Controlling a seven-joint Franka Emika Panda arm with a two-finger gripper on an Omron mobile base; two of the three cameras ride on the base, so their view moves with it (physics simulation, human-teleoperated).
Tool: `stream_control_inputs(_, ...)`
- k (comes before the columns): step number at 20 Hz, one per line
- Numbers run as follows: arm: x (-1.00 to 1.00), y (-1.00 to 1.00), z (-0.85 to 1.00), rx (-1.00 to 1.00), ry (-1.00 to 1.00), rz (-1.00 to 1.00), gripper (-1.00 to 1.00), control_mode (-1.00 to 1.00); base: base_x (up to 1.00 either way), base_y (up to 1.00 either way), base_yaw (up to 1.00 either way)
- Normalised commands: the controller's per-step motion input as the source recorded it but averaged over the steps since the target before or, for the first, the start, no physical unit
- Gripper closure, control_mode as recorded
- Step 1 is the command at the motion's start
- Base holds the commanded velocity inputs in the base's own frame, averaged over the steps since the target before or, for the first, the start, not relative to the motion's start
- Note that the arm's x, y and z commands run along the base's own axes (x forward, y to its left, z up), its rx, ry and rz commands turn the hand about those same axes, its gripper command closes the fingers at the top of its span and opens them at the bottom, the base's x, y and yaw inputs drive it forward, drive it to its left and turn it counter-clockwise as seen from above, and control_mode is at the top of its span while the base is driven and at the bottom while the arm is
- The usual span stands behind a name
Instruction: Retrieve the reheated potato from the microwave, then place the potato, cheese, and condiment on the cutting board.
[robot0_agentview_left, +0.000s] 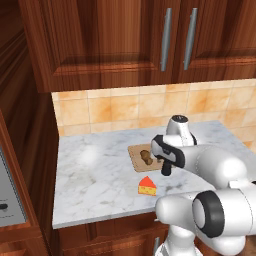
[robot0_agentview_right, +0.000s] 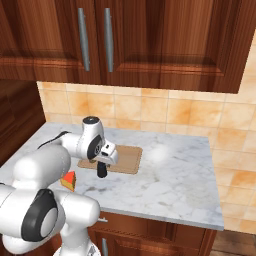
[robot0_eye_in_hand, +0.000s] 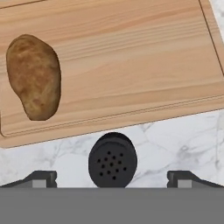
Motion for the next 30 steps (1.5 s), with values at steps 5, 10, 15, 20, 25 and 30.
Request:
stream_control_inputs(5, 0.04, 0.00, -0.09, 0.00, 0.00, 0.00, -1.00, -1.00, 0.00, 0.00, 0.00)
stream_control_inputs(10, 0.06, 0.00, -0.07, 0.00, 0.00, 0.00, -1.00, -1.00, 0.00, 0.00, 0.00)
stream_control_inputs(15, 0.04, 0.00, -0.06, 0.00, 0.00, 0.00, -1.00, -1.00, 0.00, 0.00, 0.00)
stream_control_inputs(20, -0.03, 0.00, -0.03, 0.00, 0.00, 0.00, -1.00, -1.00, 0.00, 0.00, 0.00)
stream_control_inputs(25, 0.00, 0.00, -0.07, 0.00, 0.02, 0.00, 1.00, -1.00, 0.00, 0.00, 0.00)
stream_control_inputs(30, 0.00, 0.00, -0.07, 0.00, 0.07, 0.00, 1.00, -1.00, 0.00, 0.00, 0.00)
